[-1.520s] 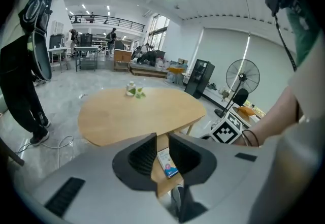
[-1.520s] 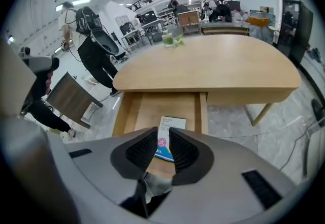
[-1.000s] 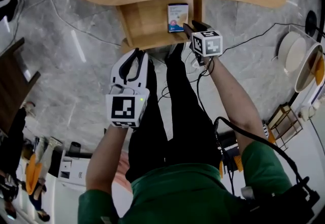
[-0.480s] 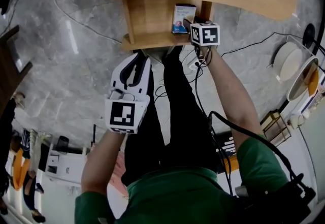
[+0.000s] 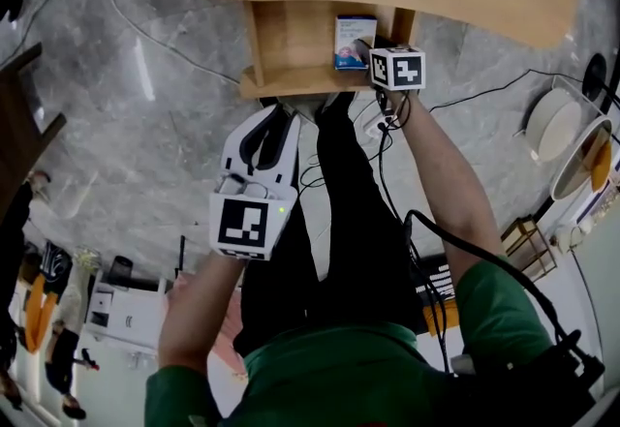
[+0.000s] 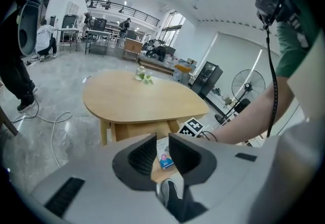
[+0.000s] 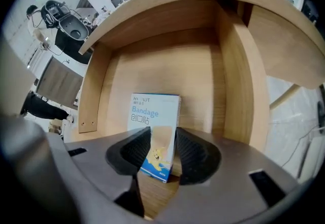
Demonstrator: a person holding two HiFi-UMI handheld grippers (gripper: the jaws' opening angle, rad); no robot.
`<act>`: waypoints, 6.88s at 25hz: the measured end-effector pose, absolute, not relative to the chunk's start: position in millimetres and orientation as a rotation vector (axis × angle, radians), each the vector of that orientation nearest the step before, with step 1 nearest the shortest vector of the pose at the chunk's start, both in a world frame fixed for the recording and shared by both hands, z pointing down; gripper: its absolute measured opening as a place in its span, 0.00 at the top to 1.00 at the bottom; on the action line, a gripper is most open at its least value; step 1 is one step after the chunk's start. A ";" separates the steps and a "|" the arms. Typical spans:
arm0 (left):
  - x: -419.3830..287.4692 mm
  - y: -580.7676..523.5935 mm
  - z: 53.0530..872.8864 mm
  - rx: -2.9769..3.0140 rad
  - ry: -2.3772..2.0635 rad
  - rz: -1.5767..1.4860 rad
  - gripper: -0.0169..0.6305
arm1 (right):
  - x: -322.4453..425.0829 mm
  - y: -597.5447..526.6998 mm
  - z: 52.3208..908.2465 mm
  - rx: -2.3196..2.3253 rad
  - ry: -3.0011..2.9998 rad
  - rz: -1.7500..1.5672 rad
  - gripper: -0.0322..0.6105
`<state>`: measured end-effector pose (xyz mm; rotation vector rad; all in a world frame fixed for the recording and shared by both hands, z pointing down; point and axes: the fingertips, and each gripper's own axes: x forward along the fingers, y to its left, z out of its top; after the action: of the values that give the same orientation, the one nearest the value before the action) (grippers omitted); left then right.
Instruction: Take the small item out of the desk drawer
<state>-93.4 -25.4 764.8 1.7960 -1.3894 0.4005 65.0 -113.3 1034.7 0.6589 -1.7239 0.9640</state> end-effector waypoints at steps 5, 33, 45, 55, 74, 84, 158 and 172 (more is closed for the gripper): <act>-97.4 -26.5 771.3 1.776 -1.392 0.419 0.84 | 63.2 -110.9 1023.9 0.647 -1.765 0.940 0.76; -107.0 -75.6 683.9 1.872 -1.494 0.375 0.84 | 20.6 -192.1 855.6 0.733 -2.063 1.115 0.88; -113.5 -63.5 678.4 1.821 -1.532 0.373 0.84 | 9.7 -228.5 827.8 0.758 -2.139 1.149 0.90; -125.9 -57.3 685.1 1.777 -1.564 0.384 0.84 | -10.8 -308.0 830.2 0.974 -2.233 1.283 0.90; -135.8 -61.3 702.9 1.735 -1.596 0.376 0.84 | -25.3 -382.4 869.7 1.132 -2.242 1.432 0.90; -141.5 -71.7 694.5 1.741 -1.610 0.331 0.84 | -7.3 -385.1 844.8 1.183 -2.266 1.246 0.70; -142.0 -111.8 76.5 2.567 -1.914 -0.328 0.84 | 60.2 -116.3 50.7 1.497 -2.761 -0.526 0.91; -164.0 -118.8 93.2 2.564 -1.866 -0.315 0.84 | 34.0 -117.3 62.3 1.496 -2.733 -0.509 0.91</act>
<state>-164.0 -118.8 93.2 2.5643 -1.8665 -0.3152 34.0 -117.3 62.3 1.4959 -2.7332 -0.5088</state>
